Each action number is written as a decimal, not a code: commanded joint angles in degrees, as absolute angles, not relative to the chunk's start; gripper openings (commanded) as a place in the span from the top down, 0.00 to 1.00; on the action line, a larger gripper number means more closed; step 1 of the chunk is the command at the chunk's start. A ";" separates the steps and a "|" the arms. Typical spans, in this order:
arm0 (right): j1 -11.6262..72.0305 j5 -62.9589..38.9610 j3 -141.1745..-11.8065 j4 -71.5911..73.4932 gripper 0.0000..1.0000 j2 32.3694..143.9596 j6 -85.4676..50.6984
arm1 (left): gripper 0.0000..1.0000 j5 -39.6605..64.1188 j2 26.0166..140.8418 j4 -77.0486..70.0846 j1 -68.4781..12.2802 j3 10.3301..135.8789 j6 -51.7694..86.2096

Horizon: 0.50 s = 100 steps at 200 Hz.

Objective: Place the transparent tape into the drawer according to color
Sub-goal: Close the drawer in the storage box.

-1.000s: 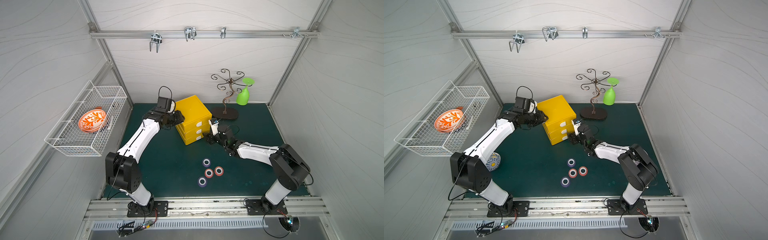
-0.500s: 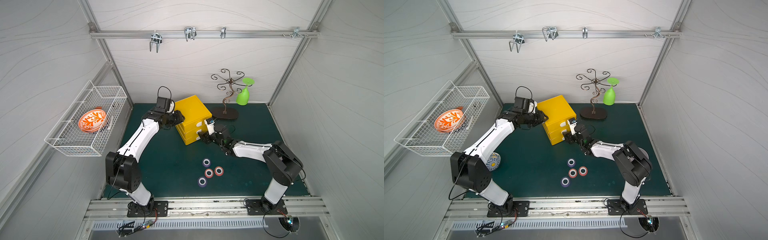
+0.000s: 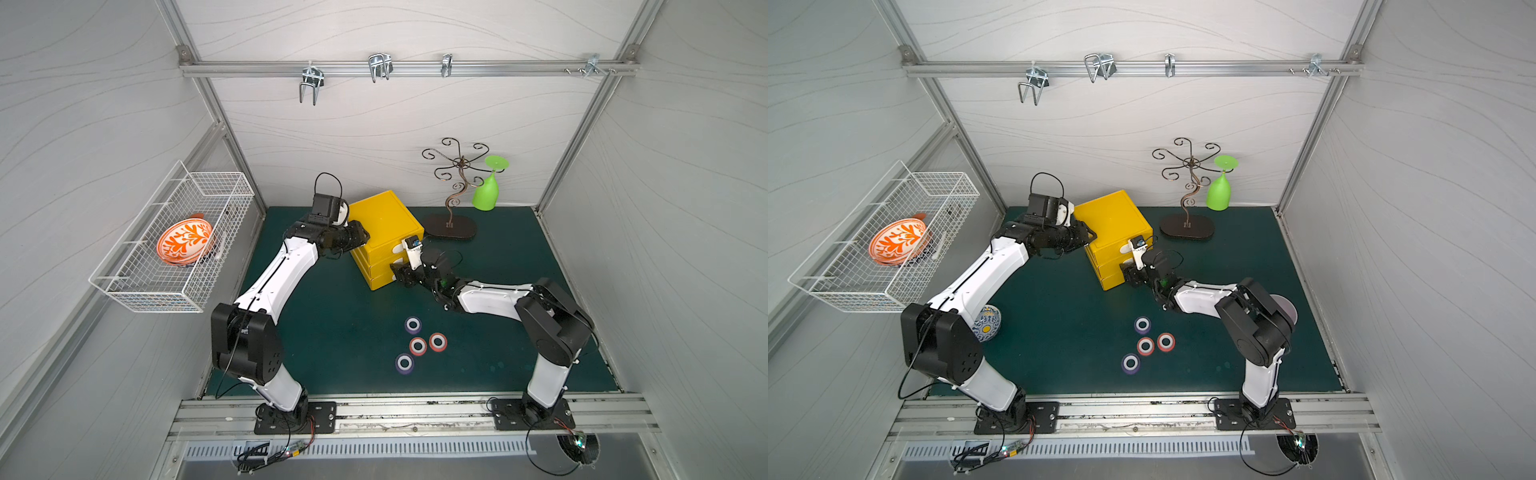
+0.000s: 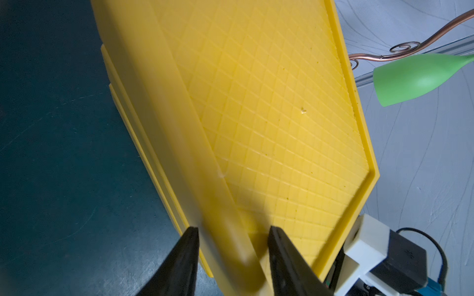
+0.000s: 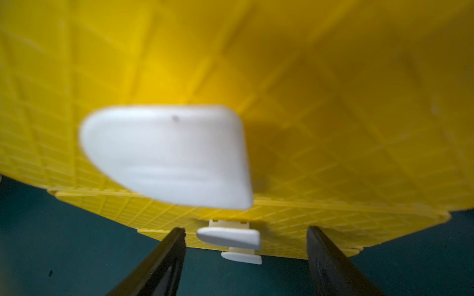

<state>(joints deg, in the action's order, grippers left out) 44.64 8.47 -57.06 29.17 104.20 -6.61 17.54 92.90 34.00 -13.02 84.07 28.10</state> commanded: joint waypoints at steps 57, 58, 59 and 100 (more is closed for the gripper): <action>45.20 9.67 -58.46 32.93 0.27 106.24 -6.90 | 0.53 17.50 94.72 34.72 -12.60 83.50 26.98; 45.19 9.71 -58.45 32.94 0.27 106.25 -6.92 | 0.53 17.49 94.69 34.72 -12.58 83.50 26.94; 45.27 9.69 -58.45 32.95 0.27 106.25 -6.93 | 0.53 17.49 94.72 34.67 -12.62 83.50 26.96; 46.05 10.06 -58.78 33.75 0.29 106.35 -7.16 | 0.53 17.49 94.48 34.80 -12.56 83.47 26.89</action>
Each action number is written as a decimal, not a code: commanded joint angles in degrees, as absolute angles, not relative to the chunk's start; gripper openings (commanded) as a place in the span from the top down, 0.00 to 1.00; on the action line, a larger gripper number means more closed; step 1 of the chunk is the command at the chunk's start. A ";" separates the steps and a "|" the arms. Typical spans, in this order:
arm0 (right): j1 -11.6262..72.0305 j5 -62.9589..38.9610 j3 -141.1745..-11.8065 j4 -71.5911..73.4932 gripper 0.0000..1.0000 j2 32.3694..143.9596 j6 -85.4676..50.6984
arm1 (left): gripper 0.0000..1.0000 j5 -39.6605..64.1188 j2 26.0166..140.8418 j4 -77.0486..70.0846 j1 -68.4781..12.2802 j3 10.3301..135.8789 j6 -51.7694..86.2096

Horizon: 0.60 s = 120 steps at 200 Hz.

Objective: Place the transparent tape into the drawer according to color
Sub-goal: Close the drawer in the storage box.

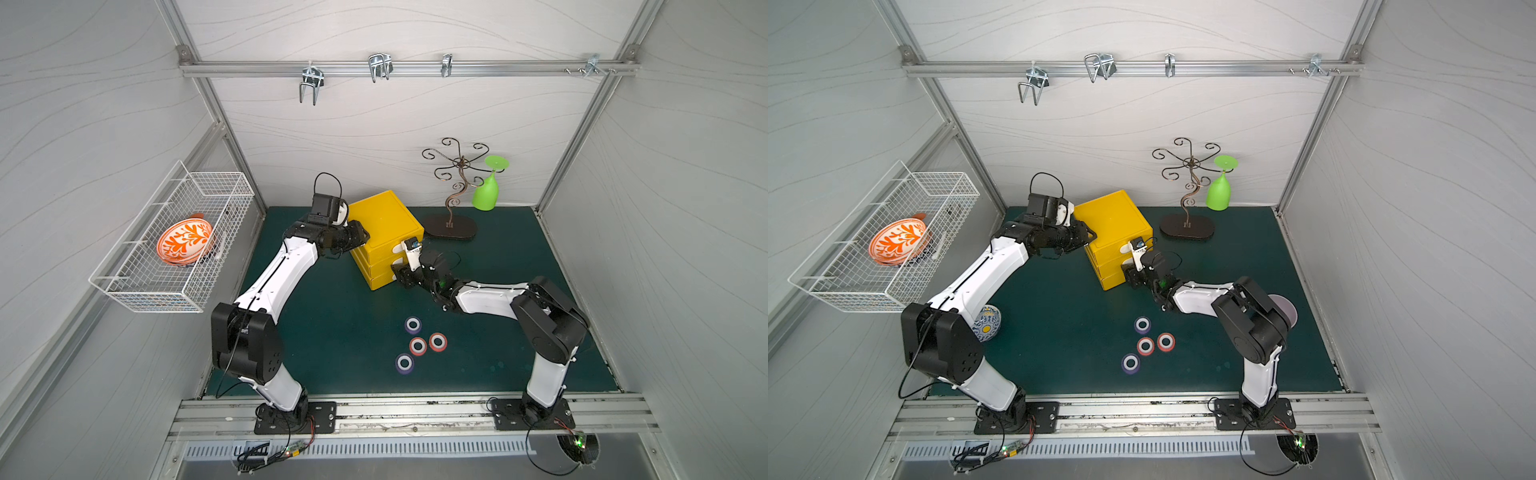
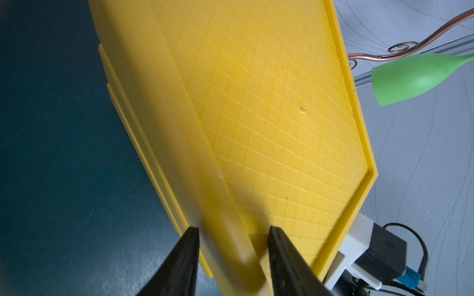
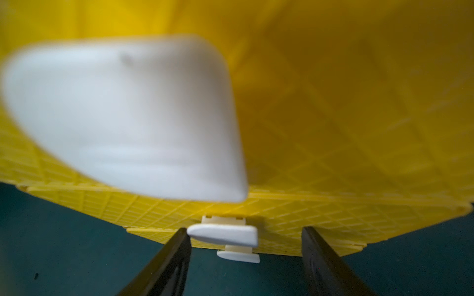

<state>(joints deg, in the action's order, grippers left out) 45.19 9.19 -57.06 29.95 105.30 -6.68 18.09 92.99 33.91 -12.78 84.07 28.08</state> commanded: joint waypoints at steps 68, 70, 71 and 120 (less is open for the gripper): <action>46.71 10.19 -58.90 34.98 0.39 107.06 -7.47 | 0.53 17.91 94.44 34.72 -12.46 83.26 26.89; 46.68 10.19 -58.89 34.98 0.40 107.05 -7.47 | 0.53 17.92 94.41 34.72 -12.41 83.26 26.89; 46.68 10.24 -58.93 34.98 0.40 107.14 -7.47 | 0.53 17.93 94.44 34.72 -12.40 83.25 26.89; 46.93 10.46 -58.20 34.63 0.53 106.66 -7.65 | 0.53 18.19 94.46 34.62 -12.39 83.14 26.89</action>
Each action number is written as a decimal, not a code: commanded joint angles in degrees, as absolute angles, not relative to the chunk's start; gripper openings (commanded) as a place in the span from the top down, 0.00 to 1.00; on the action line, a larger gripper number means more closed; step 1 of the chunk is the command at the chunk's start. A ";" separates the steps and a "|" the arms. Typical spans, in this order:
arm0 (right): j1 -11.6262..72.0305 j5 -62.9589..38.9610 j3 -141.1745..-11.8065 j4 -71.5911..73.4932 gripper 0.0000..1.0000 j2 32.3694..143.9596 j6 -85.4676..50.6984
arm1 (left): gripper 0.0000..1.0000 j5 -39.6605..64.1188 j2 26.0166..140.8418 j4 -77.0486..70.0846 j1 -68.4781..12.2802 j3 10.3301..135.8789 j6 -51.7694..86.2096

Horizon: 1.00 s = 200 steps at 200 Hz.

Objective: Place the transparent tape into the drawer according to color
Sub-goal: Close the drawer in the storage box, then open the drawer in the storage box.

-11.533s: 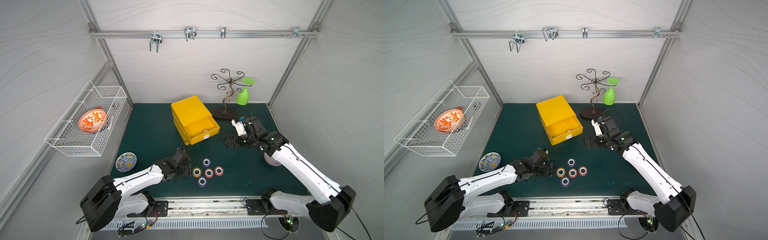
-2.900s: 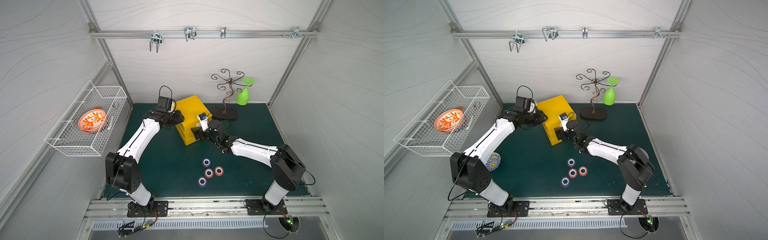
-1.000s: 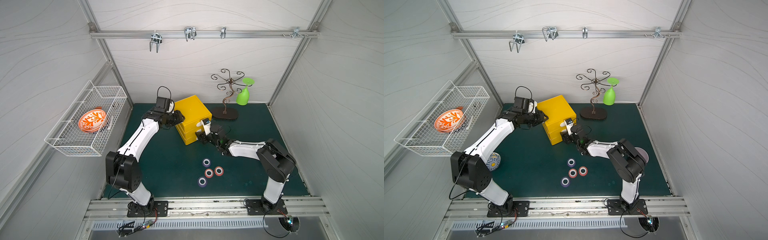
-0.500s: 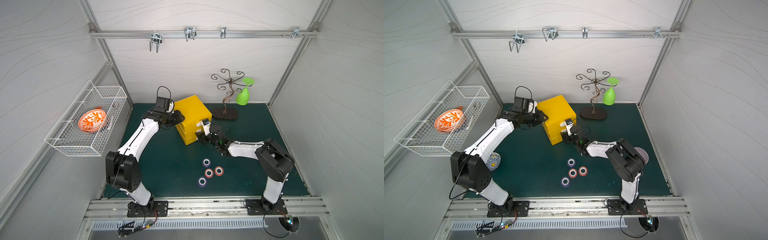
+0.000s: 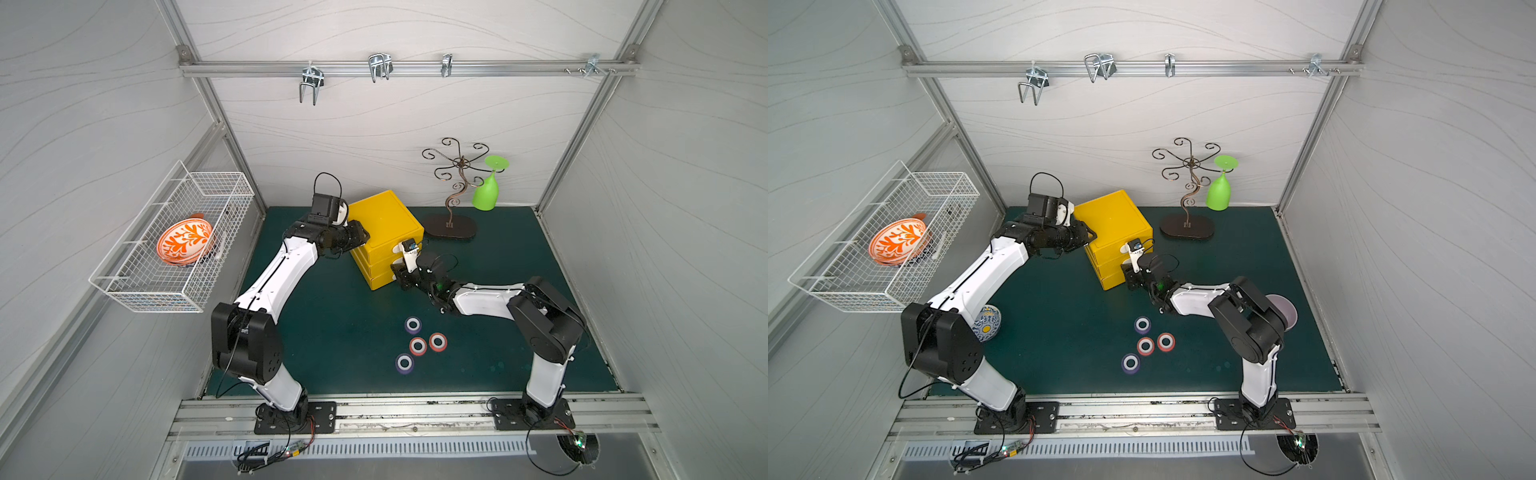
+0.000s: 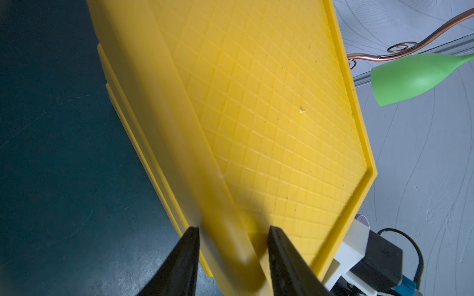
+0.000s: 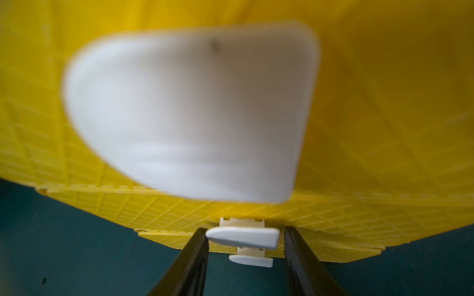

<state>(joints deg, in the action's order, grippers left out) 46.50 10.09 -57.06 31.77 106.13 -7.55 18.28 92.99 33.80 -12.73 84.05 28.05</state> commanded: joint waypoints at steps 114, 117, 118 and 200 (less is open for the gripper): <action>48.55 12.38 -52.94 33.89 0.70 101.58 -7.34 | 0.54 18.46 94.12 34.54 -12.26 83.10 26.89; 48.60 12.47 -52.69 33.92 0.70 101.32 -7.39 | 0.54 18.46 94.07 34.56 -12.26 83.07 26.89; 48.60 12.47 -52.63 33.88 0.70 101.24 -7.39 | 0.54 18.46 94.06 34.55 -12.24 83.06 26.89; 51.19 16.48 -46.15 31.88 0.70 93.97 -7.36 | 0.54 18.81 93.54 34.21 -12.23 82.64 27.07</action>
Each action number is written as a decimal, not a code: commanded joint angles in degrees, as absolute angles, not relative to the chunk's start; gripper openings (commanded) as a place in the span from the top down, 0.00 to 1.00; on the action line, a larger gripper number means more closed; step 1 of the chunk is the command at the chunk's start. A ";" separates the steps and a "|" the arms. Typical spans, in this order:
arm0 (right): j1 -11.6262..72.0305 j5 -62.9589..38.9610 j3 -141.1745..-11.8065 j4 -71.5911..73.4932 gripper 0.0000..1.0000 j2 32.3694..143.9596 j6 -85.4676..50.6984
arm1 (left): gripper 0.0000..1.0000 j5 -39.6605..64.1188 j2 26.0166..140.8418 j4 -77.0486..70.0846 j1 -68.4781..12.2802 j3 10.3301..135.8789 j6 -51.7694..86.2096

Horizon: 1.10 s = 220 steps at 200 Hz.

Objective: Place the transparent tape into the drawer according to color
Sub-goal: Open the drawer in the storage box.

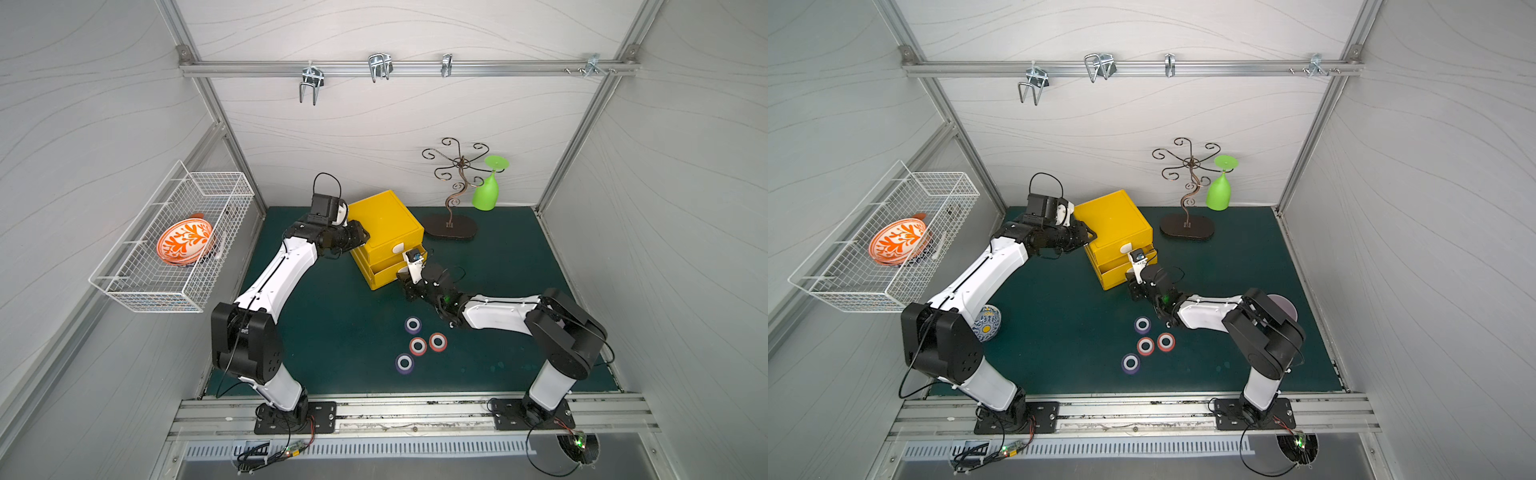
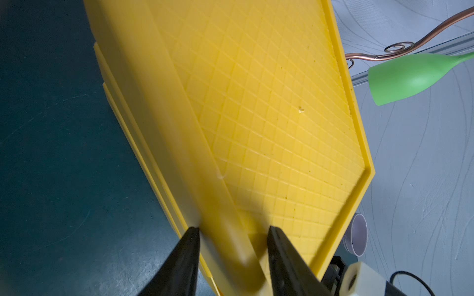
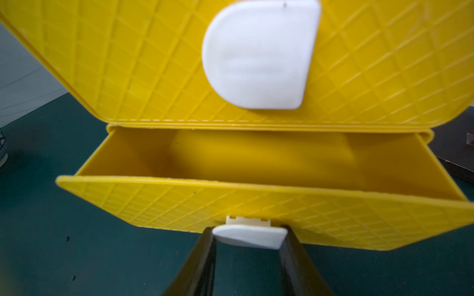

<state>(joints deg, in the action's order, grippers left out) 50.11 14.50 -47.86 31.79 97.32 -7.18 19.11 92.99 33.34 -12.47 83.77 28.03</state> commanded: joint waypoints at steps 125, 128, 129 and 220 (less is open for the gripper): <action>55.95 21.01 -39.74 29.18 0.70 88.05 -8.29 | 0.54 19.07 93.05 33.84 -12.30 82.27 27.29; 56.03 21.13 -39.54 29.18 0.70 88.01 -8.24 | 0.54 19.09 93.06 33.82 -12.25 82.27 27.32; 56.05 21.15 -39.55 29.18 0.70 87.99 -8.25 | 0.54 19.13 93.03 33.78 -12.23 82.27 27.33; 56.92 22.46 -38.76 27.33 0.24 86.56 -8.69 | 0.43 19.34 92.80 33.62 -12.22 82.11 27.40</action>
